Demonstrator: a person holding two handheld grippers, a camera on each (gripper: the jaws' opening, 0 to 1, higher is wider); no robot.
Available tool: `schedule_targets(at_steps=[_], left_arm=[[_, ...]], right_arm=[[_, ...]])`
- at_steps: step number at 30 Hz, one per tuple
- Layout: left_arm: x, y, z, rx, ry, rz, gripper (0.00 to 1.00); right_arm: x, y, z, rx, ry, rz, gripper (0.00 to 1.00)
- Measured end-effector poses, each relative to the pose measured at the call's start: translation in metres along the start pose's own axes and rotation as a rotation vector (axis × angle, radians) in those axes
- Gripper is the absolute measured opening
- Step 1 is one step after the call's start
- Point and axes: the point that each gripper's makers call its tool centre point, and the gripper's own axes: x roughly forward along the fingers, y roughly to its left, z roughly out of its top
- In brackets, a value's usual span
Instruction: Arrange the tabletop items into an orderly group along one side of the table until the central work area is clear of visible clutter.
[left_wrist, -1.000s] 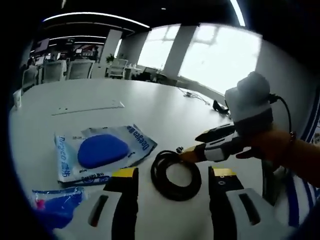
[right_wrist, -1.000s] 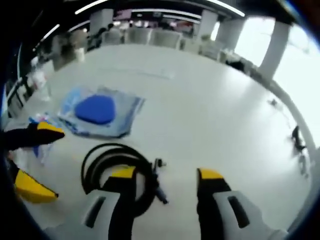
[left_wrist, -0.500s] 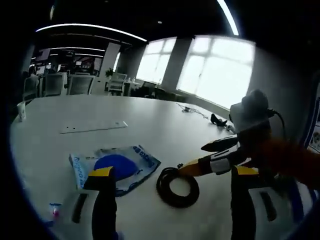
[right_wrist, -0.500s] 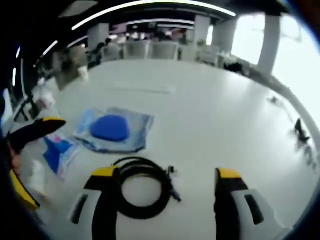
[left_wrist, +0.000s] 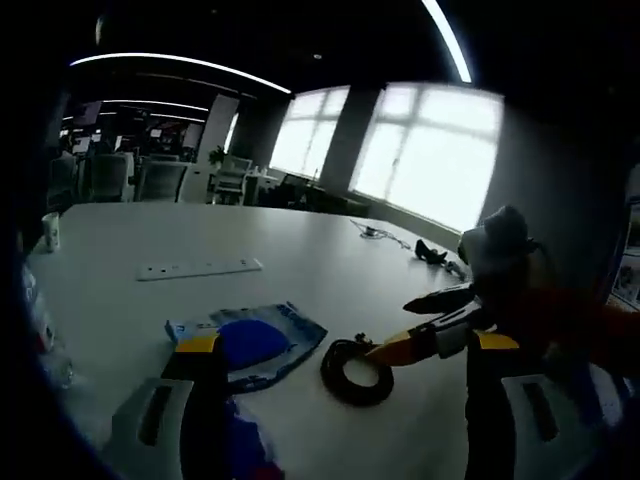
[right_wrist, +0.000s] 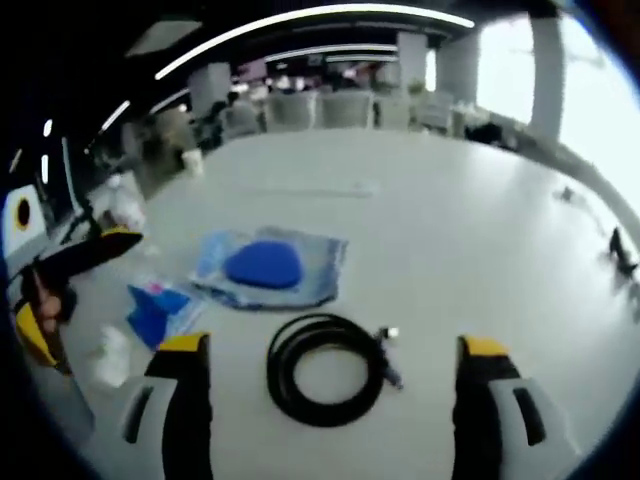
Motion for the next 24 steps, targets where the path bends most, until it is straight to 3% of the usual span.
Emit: schedule_targets(at_steps=[6, 13, 24], left_arm=[[-0.022, 0.008, 0.011, -0.010, -0.019, 0.007, 1.00], [-0.042, 0.020, 0.016, -0.004, -0.024, 0.024, 1.00], [-0.069, 0.029, 0.014, -0.014, -0.044, 0.057, 0.98]], right_arm=[[-0.010, 0.013, 0.002, 0.008, -0.029, 0.025, 1.00], [-0.020, 0.042, 0.004, -0.007, -0.050, 0.110, 1.00], [-0.036, 0.099, 0.003, -0.123, -0.066, 0.252, 0.98]])
